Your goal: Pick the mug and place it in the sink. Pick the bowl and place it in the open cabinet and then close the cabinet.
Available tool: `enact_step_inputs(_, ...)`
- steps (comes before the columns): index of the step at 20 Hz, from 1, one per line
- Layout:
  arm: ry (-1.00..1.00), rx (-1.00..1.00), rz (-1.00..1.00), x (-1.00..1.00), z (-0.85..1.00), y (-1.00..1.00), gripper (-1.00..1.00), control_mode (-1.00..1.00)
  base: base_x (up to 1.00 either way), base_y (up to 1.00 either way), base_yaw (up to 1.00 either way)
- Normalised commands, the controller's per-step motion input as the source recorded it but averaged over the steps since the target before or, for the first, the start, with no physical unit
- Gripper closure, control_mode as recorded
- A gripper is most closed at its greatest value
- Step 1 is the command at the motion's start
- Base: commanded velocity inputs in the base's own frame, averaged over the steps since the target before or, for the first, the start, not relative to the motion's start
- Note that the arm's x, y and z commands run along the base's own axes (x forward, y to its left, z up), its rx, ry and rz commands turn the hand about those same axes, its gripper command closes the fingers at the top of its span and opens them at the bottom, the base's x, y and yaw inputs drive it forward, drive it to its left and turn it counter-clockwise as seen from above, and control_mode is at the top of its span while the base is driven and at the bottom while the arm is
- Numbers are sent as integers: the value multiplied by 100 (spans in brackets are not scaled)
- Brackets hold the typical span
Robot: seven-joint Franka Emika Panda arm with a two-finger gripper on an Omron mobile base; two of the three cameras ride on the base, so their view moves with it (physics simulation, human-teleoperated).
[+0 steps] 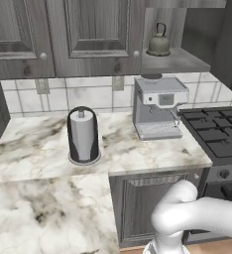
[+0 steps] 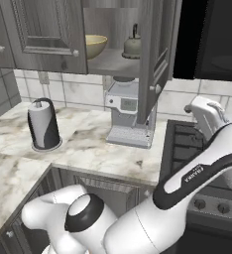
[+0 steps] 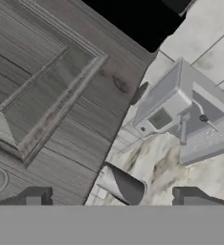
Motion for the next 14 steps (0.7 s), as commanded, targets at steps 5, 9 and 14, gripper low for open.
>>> enact_step_inputs(5, 20, 0, -24, 47, 15, 36, -100, -100, 0, 0, 0)
enact_step_inputs(9, 13, 2, -17, 67, 1, 23, -100, -100, 0, 0, 0)
enact_step_inputs(14, 3, 26, -1, 47, 0, -45, -100, -100, 0, 0, 0)
